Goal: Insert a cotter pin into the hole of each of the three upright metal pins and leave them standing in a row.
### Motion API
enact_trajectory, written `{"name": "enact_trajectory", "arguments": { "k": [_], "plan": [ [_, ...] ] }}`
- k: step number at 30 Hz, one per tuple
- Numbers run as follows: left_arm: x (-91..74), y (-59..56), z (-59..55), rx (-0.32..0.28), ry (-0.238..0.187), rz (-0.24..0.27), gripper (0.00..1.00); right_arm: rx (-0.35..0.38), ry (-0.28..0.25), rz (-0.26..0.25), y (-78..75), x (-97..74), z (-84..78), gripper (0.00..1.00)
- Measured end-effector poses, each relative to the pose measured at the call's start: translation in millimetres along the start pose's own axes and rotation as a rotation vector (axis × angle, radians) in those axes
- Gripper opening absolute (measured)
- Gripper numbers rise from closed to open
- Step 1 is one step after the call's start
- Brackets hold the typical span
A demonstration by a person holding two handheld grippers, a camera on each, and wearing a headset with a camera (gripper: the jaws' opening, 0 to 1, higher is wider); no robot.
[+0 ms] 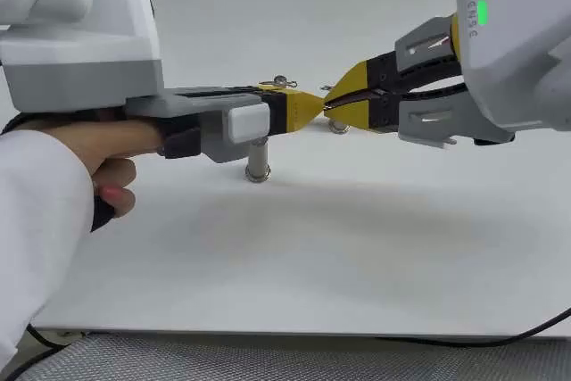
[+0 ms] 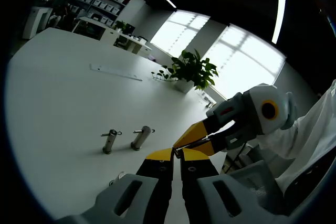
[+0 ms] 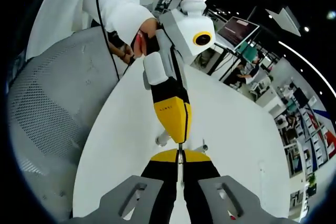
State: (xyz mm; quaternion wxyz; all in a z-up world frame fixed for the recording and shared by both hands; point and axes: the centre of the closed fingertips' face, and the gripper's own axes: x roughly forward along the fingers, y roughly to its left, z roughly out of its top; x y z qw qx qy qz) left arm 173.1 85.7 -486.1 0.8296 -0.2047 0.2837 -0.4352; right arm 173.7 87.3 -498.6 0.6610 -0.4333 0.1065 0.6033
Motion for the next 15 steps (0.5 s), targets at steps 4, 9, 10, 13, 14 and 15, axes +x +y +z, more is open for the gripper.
{"name": "enact_trajectory", "arguments": {
  "k": [4,9,10,13,14,15],
  "plan": [
    [1.5,2.0,-3.6,0.002,0.022,0.002,0.01,-0.008,-0.001,0.004,0.7,0.5,1.9,0.0],
    [1.6,1.8,-3.8,-0.012,0.02,0.004,0.01,-0.01,0.003,0.002,2.4,-0.4,2.3,0.0],
    [1.5,1.1,-3.7,0.003,0.021,0.003,0.01,-0.009,0.001,0.003,2.7,-0.9,2.3,0.0],
    [0.8,0.0,-2.8,0.035,0.016,0.006,0.0,-0.018,-0.006,0.001,3.1,-1.6,4.1,0.0],
    [1.0,0.3,-2.7,0.036,0.017,0.007,0.0,-0.016,-0.008,-0.002,2.5,-2.0,4.0,0.0],
    [0.8,0.8,-1.8,0.037,0.012,0.009,0.0,-0.017,-0.015,-0.011,1.5,-2.3,4.2,0.0]
  ]
}}
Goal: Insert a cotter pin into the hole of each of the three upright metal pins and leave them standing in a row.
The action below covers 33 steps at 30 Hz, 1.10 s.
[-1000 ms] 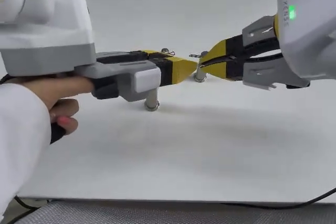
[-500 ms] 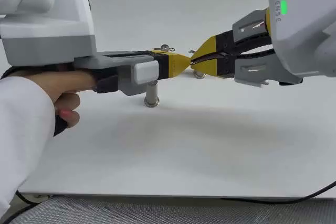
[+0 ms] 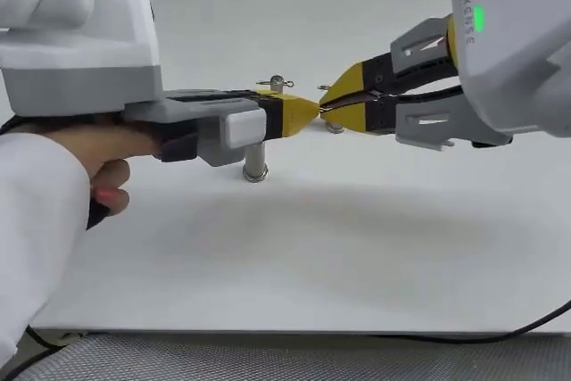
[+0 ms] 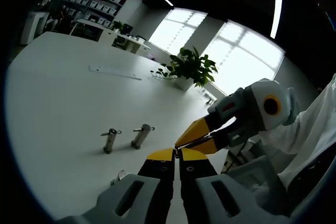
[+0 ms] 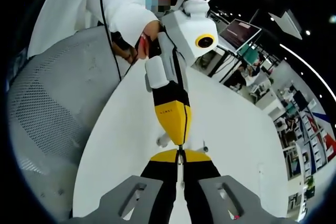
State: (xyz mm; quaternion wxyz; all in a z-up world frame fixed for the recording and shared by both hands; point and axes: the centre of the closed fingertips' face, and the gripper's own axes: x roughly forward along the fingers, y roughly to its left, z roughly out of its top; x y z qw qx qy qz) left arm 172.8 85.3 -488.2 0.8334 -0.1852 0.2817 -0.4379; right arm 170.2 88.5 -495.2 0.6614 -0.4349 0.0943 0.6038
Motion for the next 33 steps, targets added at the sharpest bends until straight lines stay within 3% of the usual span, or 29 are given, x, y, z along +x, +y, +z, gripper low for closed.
{"name": "enact_trajectory", "arguments": {
  "k": [4,8,13,14,15,18,21,24,30,33],
  "plan": [
    [-0.7,0.5,-0.4,0.012,0.007,-0.001,0.0,0.037,0.017,0.014,2.5,0.3,-6.8,0.01],
    [-3.5,2.3,-5.4,0.045,0.036,0.004,0.0,0.136,0.005,0.038,7.5,0.2,-13.3,0.12],
    [-7.4,-2.9,-8.0,0.174,0.051,-0.019,0.0,0.336,-0.053,0.109,17.0,1.9,-17.3,0.12],
    [-7.9,-2.8,-10.1,0.209,0.067,-0.023,0.0,0.36,-0.073,0.107,15.9,2.1,-16.1,0.11],
    [-8.1,-0.8,-11.3,0.281,0.081,-0.015,0.0,0.405,-0.086,0.113,16.6,1.8,-15.8,0.12],
    [-8.8,-4.2,-13.8,0.363,0.095,-0.042,0.0,0.466,-0.102,0.127,17.2,2.3,-17.1,0.11],
    [-10.0,-9.1,-13.9,0.432,0.091,-0.077,0.0,0.52,-0.146,0.162,24.3,2.4,-4.7,0.1],
    [-11.6,-14.3,-15.2,0.509,0.088,-0.115,0.0,0.528,-0.174,0.181,27.5,2.8,-0.1,0.05],
    [-14.9,-23.0,-17.5,0.555,0.086,-0.166,0.0,0.513,-0.158,0.223,38.1,6.2,-0.1,0.01],
    [-16.3,-25.4,-23.1,0.582,0.112,-0.193,0.0,0.514,-0.165,0.246,43.4,7.0,2.5,0.0]
  ]
}}
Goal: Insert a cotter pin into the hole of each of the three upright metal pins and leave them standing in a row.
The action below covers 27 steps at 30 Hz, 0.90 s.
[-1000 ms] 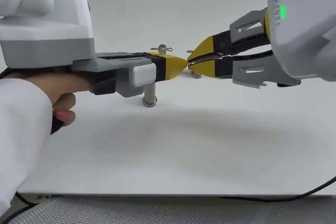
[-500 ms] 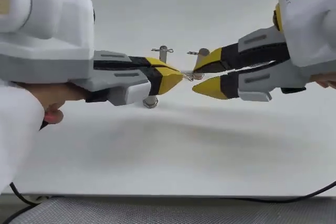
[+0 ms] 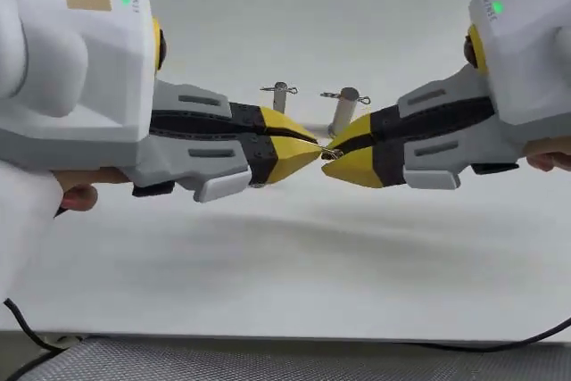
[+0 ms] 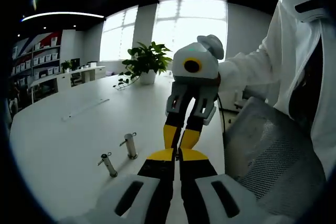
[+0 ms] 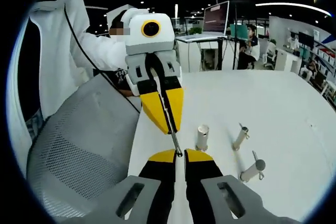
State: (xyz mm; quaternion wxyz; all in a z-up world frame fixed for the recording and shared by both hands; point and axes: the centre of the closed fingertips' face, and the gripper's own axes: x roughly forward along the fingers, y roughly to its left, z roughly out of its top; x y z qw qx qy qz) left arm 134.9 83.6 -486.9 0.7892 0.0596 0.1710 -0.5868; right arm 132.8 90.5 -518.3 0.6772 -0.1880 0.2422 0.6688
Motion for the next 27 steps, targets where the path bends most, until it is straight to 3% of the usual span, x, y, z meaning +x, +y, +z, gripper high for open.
{"name": "enact_trajectory", "arguments": {
  "k": [3,7,12,15,18,20,21,25,27],
  "plan": [
    [-1.1,-2.1,-1.8,0.03,0.014,-0.016,0.0,-0.011,0.01,0.039,8.6,1.2,-1.0,0.0],
    [-3.4,-4.9,-5.8,0.079,0.035,-0.048,0.0,-0.021,0.011,0.055,12.9,-0.4,0.2,0.0],
    [-3.0,-6.0,-20.6,0.17,0.127,-0.074,0.0,-0.027,0.025,0.082,19.1,-2.1,1.7,0.0],
    [-3.0,-6.4,-19.3,0.174,0.122,-0.084,0.0,-0.036,0.042,0.087,20.5,-2.0,-1.0,0.0],
    [-5.1,-12.0,-22.3,0.192,0.147,-0.094,0.0,-0.002,0.058,0.096,20.6,-1.3,-4.4,0.0],
    [-6.5,-12.0,-24.6,0.207,0.163,-0.102,0.0,-0.021,0.074,0.099,22.2,0.6,-7.1,0.0],
    [-5.4,-12.8,-30.2,0.174,0.177,-0.104,0.0,-0.021,0.084,0.099,22.7,1.3,-8.5,0.0],
    [-1.5,-10.6,-34.8,0.171,0.196,-0.101,0.0,-0.009,0.1,0.105,23.3,2.4,-12.1,0.0],
    [5.3,-19.0,-27.0,0.175,0.193,-0.108,0.0,-0.009,0.109,0.105,24.0,3.6,-13.2,0.0]
  ]
}}
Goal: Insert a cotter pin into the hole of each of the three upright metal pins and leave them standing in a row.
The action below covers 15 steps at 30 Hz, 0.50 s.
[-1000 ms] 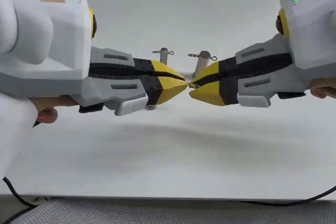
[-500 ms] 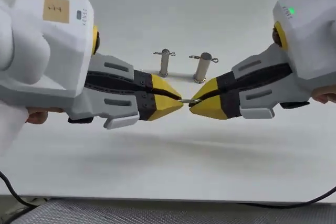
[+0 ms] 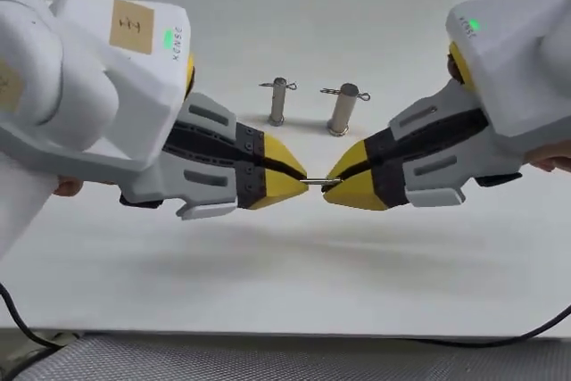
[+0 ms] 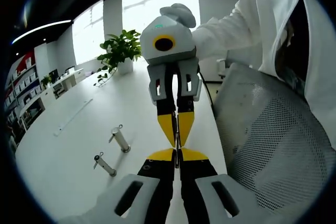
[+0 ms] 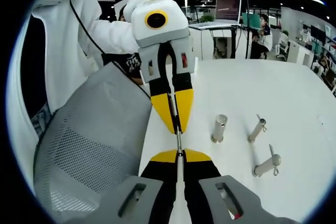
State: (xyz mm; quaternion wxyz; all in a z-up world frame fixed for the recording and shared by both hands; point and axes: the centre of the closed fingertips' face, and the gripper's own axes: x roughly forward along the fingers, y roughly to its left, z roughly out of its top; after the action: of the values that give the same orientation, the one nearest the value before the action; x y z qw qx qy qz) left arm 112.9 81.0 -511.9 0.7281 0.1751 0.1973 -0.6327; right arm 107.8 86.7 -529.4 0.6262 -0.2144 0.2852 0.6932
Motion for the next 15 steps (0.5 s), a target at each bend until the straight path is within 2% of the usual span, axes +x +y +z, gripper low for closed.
{"name": "enact_trajectory", "arguments": {
  "k": [3,4,7,9,11,12,14,15],
  "plan": [
    [1.4,2.4,2.2,0.005,-0.006,0.01,0.0,0.007,0.006,0.001,-0.6,1.1,-1.0,0.0],
    [3.1,-0.2,3.6,-0.01,-0.008,0.006,0.0,0.01,0.004,0.004,-0.2,1.3,-0.6,0.0],
    [5.3,-0.3,6.0,-0.006,-0.013,0.016,0.01,0.0,-0.002,0.002,-1.2,1.2,0.3,0.0],
    [3.9,0.9,6.1,-0.008,-0.028,0.02,0.01,0.019,-0.008,0.0,-2.7,1.6,0.6,0.0],
    [2.7,3.8,3.6,-0.014,-0.018,0.025,0.02,0.017,-0.01,-0.006,-4.3,1.7,0.4,0.0],
    [0.5,10.4,0.0,0.011,-0.005,0.052,0.05,0.02,-0.005,-0.015,-6.9,1.7,-0.9,0.0],
    [-1.4,14.8,-3.2,0.022,0.002,0.068,0.22,0.024,0.0,-0.032,-13.0,0.8,-3.6,0.0],
    [-5.9,25.8,-9.2,0.007,0.007,0.112,0.33,0.032,-0.001,-0.044,-16.0,0.4,-4.6,0.0]
  ]
}}
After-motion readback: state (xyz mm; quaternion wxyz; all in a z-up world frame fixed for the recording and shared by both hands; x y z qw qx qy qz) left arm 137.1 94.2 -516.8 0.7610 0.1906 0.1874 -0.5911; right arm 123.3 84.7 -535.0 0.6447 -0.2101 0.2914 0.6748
